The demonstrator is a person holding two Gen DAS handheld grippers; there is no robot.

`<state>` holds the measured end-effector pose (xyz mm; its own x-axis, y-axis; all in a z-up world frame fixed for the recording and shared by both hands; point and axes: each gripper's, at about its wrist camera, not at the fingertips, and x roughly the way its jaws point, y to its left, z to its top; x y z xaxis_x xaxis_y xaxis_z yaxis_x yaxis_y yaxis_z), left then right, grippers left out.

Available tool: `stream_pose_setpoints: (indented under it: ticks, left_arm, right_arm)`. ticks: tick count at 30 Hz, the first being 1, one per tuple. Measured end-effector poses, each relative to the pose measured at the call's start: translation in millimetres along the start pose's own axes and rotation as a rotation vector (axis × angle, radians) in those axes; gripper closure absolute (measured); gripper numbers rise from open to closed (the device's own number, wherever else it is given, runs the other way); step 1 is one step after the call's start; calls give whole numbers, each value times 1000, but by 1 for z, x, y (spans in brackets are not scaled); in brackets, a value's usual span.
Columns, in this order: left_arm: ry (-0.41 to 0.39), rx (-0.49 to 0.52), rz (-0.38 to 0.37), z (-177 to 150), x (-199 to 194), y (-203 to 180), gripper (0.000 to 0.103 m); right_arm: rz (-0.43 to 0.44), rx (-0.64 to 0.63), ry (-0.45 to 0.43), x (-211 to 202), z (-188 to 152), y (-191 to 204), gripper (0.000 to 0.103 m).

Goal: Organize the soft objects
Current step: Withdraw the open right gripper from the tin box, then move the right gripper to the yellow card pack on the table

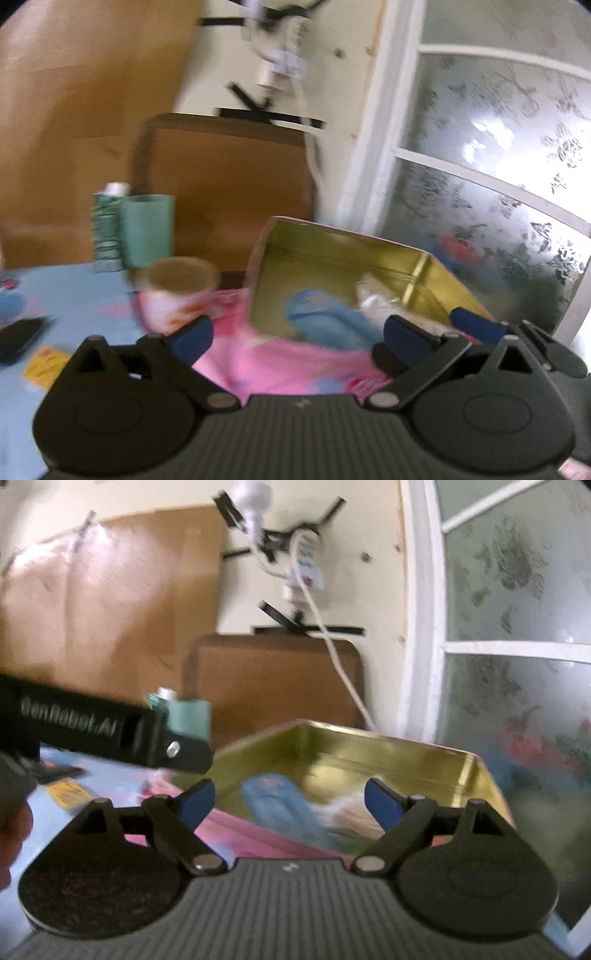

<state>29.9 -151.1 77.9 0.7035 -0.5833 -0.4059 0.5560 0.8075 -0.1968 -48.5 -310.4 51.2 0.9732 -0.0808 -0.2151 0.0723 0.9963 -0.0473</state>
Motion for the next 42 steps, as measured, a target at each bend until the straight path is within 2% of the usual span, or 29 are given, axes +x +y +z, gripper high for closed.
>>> stream_pose_setpoints:
  ticks: [3,7,12,16,21,26,32,42]
  left_arm:
    - [-31,-17,50,-9,-24,30,1]
    - [-82,-27,127,-17,-54,69,1]
    - [-92,-48,190,-33,-69,109,1]
    - [-66,-108,201,-46,-70,133,1]
    - [-57,-143,198,-50,-67,144,0]
    - [-13,-135,219,-55,-61,142,0]
    - [20,-156,239,-59,-58,144,0]
    - [62,-339,222,-63,-57,173,0]
  right_arm:
    - [42,14,-16,-5,-3,25,12]
    - [100,11,7,-5,-7,60,12]
    - [185,-35,85,1,-12,99,12]
    - [232,-38,175,9,-17,124,12]
    - [249,-36,262,18,-22,140,12]
    - [256,-91,361,29,-29,154,12]
    - [266,-67,381,33,-28,155,8]
    - [251,-75,387,41,-24,162,6]
